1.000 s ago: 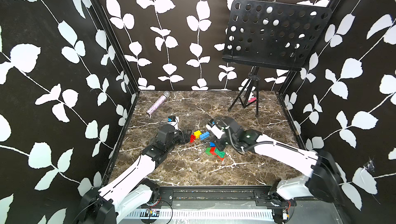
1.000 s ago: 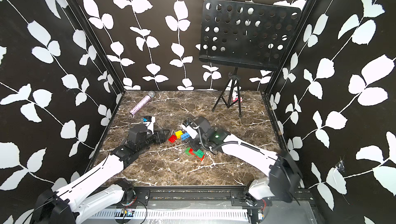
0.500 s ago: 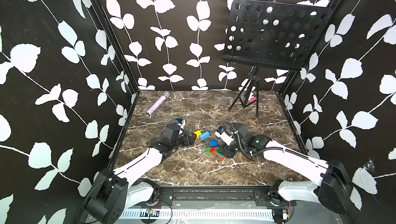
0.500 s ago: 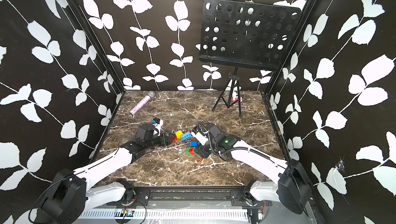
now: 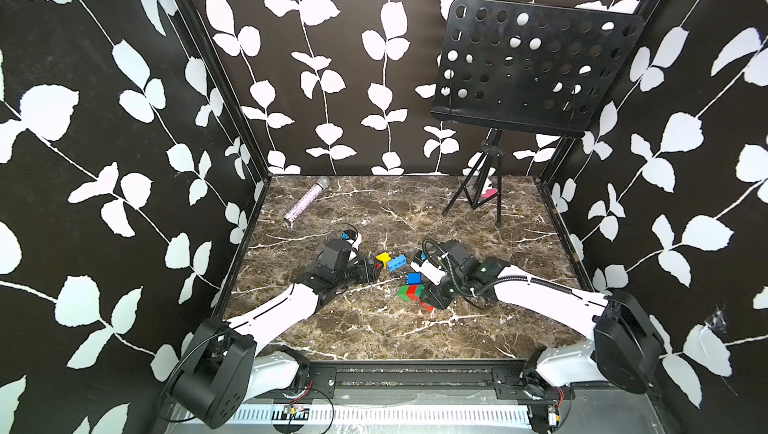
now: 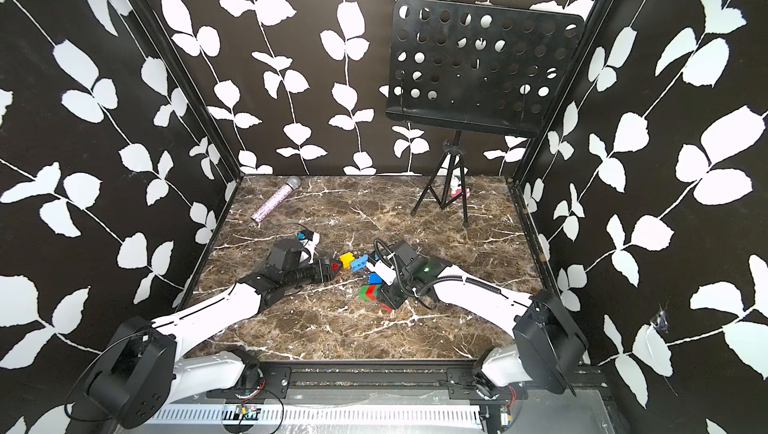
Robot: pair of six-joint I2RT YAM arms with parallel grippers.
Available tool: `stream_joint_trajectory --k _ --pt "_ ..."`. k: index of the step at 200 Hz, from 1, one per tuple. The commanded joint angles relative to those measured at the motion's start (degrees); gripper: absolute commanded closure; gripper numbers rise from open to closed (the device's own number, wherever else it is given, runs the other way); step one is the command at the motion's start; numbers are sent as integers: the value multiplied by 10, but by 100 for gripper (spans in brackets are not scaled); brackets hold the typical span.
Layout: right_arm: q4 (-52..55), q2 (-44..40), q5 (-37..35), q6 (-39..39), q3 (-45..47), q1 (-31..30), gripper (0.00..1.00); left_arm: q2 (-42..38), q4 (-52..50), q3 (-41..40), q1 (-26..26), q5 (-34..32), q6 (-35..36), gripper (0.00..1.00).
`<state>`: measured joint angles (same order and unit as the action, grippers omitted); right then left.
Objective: Assemble the letter r with lego
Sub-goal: Pick up the lego brick from the center of the board.
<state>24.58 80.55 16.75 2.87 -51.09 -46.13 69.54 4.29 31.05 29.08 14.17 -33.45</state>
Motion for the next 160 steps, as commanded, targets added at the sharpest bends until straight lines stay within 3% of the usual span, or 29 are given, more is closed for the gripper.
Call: stream_joint_trajectory --k 1,58,86,160 --pt "-6 12 -9 -12 -21 1 58 3 12 16 -3 6 0 29" --pt "-3 55 -42 -24 -55 1 61 9 12 14 -3 6 3 30" --pt "15 80 -58 -28 -79 7 69 7 9 14 -3 5 5 30" --pt "5 63 114 6 -120 85 73 14 -4 20 -3 4 18 30"
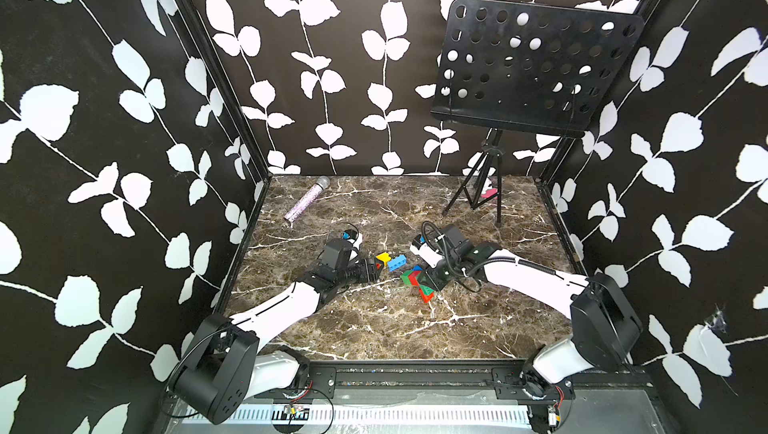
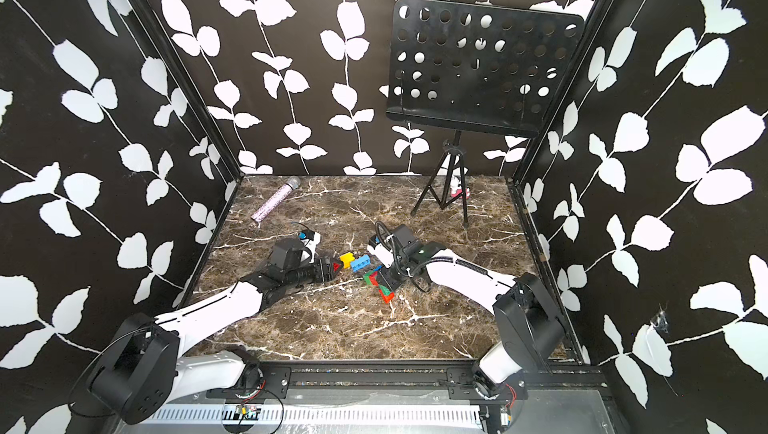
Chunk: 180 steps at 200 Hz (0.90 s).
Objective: Assemble the letter r with lego
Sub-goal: Pick up the lego brick from the center of the board, then place the lego brick at the center of the board.
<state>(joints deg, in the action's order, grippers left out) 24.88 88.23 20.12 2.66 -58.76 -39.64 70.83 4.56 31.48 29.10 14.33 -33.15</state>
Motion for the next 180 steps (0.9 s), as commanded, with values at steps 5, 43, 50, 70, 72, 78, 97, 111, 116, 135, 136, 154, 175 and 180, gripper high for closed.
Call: stream_joint_trajectory --k 5,43,50,70,72,78,97,111,116,135,136,154,175,180 --pt "5 -11 94 8 -53 26 73 -1 -12 18 -3 4 18 30" --pt "73 56 249 -25 -160 51 72 -78 -69 47 -29 18 37 28" --pt "88 76 265 -31 -197 51 72 -101 -83 56 -38 21 42 28" --pt "118 137 309 -44 -263 51 71 -160 -126 82 -72 28 52 26" --pt "117 143 310 -43 -267 51 71 -165 -131 85 -76 28 52 25" --pt "102 157 314 -31 -276 52 72 -179 -143 93 -85 28 55 25" --pt "42 199 325 16 -303 52 73 -213 -172 112 -101 23 66 24" --pt "-9 227 336 58 -324 53 73 -225 -185 117 -103 15 69 24" --pt "-26 236 341 72 -331 53 73 -227 -186 117 -103 14 69 24" --pt "-84 271 360 124 -361 55 73 -227 -187 110 -104 4 65 24" --pt "-87 273 361 126 -363 55 73 -227 -188 110 -104 4 65 24" --pt "-141 303 368 171 -387 57 73 -222 -182 100 -104 -1 62 24" --pt "-163 344 371 206 -431 61 72 -214 -170 92 -105 2 57 24" --pt "-171 354 371 216 -438 61 72 -213 -169 92 -104 2 56 24"
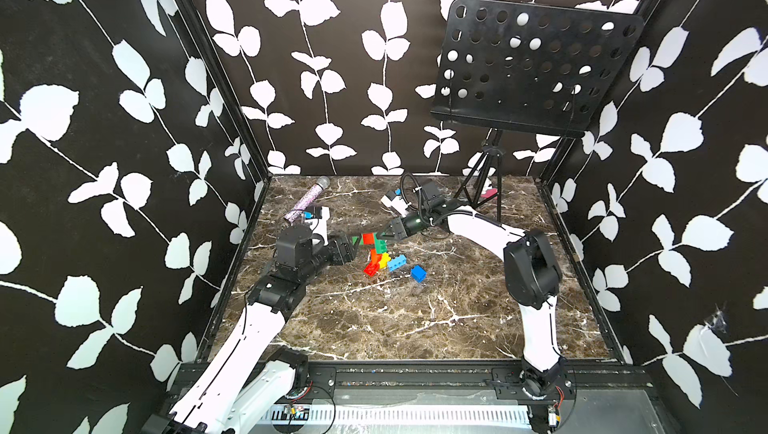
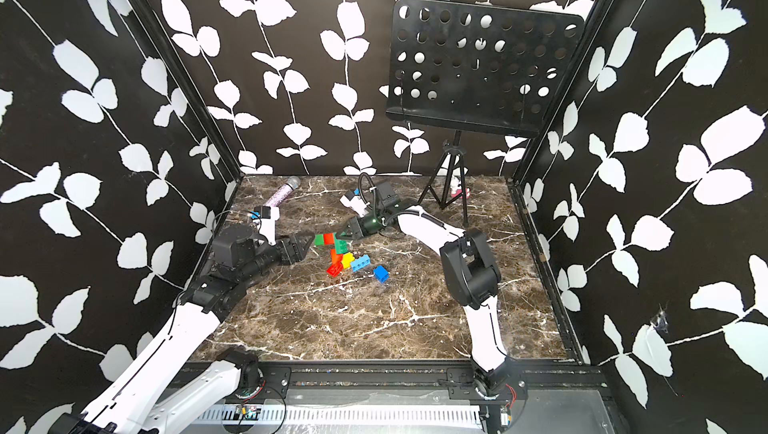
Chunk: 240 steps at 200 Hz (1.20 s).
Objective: Assemble the letter r with lego
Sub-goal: Place the lego brick at the center of the board.
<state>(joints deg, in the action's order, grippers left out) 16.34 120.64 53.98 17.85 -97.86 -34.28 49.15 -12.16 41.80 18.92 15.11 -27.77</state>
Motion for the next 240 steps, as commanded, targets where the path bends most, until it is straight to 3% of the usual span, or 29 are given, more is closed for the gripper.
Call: stream_joint_trajectory --k 1,43,89,163,240 --pt "-88 31 32 66 -49 8 72 4 -2 -11 -3 -6 3 24" --pt "-172 106 29 158 -90 16 70 14 6 -14 -3 -6 2 24" --pt "-205 177 35 208 -143 19 68 26 13 -17 -4 -3 0 24" --pt "-232 216 37 239 -152 27 63 40 29 -28 -4 5 -10 23" --pt "-218 230 23 224 -127 34 62 39 28 -35 -4 6 -11 23"
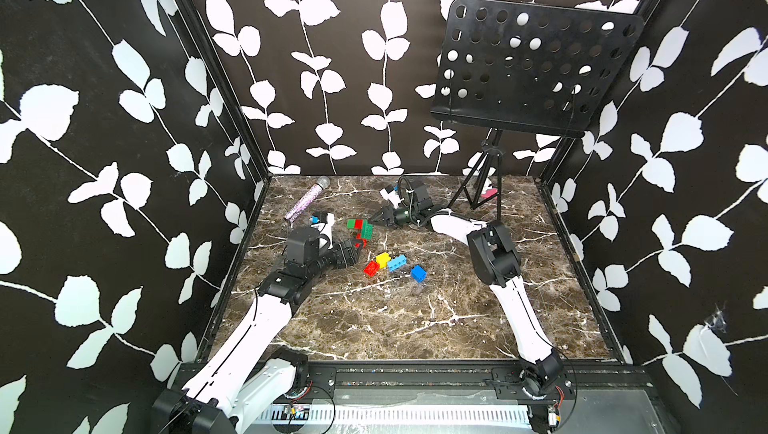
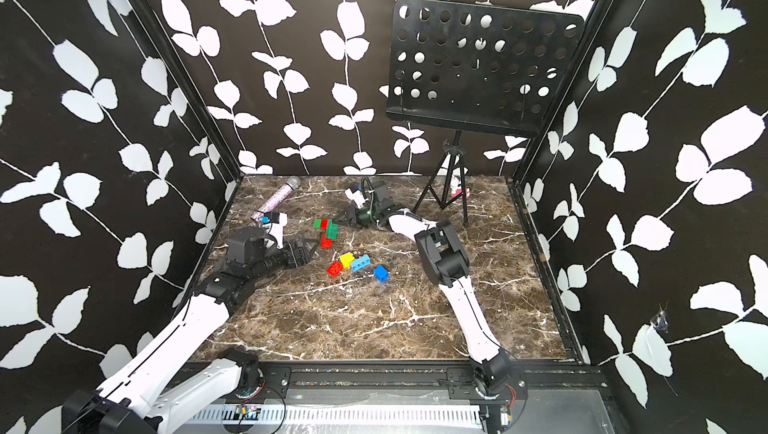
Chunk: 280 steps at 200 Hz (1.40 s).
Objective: Assemble the letter r with lego
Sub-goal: Place the lego brick at the center of the board, then adjust the lego brick at the center of the board.
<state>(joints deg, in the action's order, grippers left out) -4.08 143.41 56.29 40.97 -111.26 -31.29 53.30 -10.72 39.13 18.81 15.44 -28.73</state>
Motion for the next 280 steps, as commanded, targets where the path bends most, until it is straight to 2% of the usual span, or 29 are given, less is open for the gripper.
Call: stream_joint_trajectory --k 1,23,65,79,131,172,213,245,280 --pt "-13 2 -1 -8 8 5 62 -2 14 -8 -3 2 -1 23" --pt "6 -14 -20 -31 24 10 61 -2 12 -9 -2 1 -1 23" --pt "112 -65 -68 -127 39 14 61 0 12 -12 -3 -1 -2 23" --pt "103 -91 -75 -134 62 9 63 2 11 -11 -2 -4 -1 23" --pt "61 -161 -133 -156 123 -78 74 -2 -20 9 -4 -56 -10 24" --pt "49 -129 -187 -136 89 -139 78 -39 -41 6 -8 -121 -24 24" --pt "25 -69 -237 -99 35 -163 79 -86 -76 -3 -9 -191 -44 23" --pt "36 -36 -291 -94 11 -172 80 -102 -69 -17 -10 -196 -49 24" --pt "35 -34 -334 -82 26 -175 80 -94 -68 -20 -10 -188 -50 23"
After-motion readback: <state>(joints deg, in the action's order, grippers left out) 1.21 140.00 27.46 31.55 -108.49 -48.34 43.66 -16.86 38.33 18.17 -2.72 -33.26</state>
